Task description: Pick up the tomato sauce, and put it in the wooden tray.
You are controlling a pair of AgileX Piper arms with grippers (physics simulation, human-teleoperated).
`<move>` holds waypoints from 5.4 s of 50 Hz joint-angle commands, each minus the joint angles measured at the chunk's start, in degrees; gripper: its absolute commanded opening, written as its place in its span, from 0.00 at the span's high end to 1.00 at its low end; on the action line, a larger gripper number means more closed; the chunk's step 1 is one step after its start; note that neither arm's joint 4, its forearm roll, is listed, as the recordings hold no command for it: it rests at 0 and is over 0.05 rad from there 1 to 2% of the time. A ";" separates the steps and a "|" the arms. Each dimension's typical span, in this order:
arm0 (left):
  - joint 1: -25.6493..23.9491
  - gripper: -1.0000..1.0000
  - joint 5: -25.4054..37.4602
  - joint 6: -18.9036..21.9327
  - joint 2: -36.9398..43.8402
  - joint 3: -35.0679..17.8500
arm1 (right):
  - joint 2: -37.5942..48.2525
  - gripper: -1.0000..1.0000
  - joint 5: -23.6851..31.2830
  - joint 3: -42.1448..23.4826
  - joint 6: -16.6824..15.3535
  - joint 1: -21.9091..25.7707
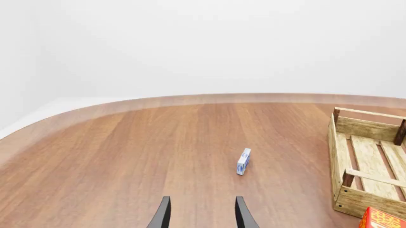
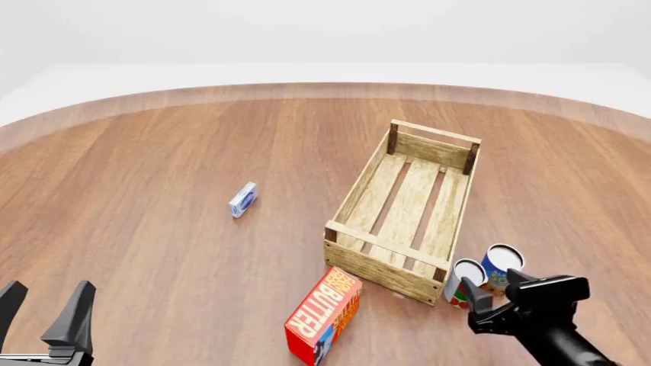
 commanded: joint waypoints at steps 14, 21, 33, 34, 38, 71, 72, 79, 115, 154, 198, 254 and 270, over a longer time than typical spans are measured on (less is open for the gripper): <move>0.00 0.00 0.00 0.00 0.00 0.00 | 5.59 0.00 -5.47 0.73 0.72 -0.21; 0.00 0.00 0.00 0.00 0.00 0.00 | 7.89 0.00 -7.43 0.72 0.98 -0.03; 0.00 0.00 0.00 0.00 0.00 0.00 | 10.31 0.00 -9.47 0.60 1.23 -0.06; 0.00 0.00 0.00 0.00 0.00 0.00 | 10.52 0.00 -9.54 0.54 1.22 0.00; 0.00 0.00 0.00 0.00 0.00 0.00 | 11.46 0.00 -10.31 0.49 1.23 0.02; 0.00 0.00 0.00 0.00 0.00 0.00 | 17.76 0.00 -14.45 -0.24 1.48 0.22; 0.00 0.00 0.00 0.00 0.00 0.00 | 17.74 0.00 -14.49 -0.22 1.54 0.21; 0.00 0.00 0.00 0.00 0.00 0.00 | 19.02 0.00 -15.33 -0.34 1.66 0.31; 0.00 0.00 0.00 0.00 0.00 0.00 | 17.87 0.00 -12.36 -1.89 1.03 0.50; 0.00 0.00 0.00 0.00 0.00 0.00 | 16.42 1.00 -10.34 -2.30 1.02 0.65; 0.00 0.00 0.00 0.00 0.00 0.00 | -4.96 1.00 6.95 -2.44 -1.06 -1.06; 0.00 0.00 0.00 0.00 0.00 0.00 | -30.95 1.00 32.73 -10.78 -4.12 -2.48; 0.00 0.00 0.00 0.00 0.00 0.00 | -29.95 1.00 32.15 -12.77 -4.41 -1.98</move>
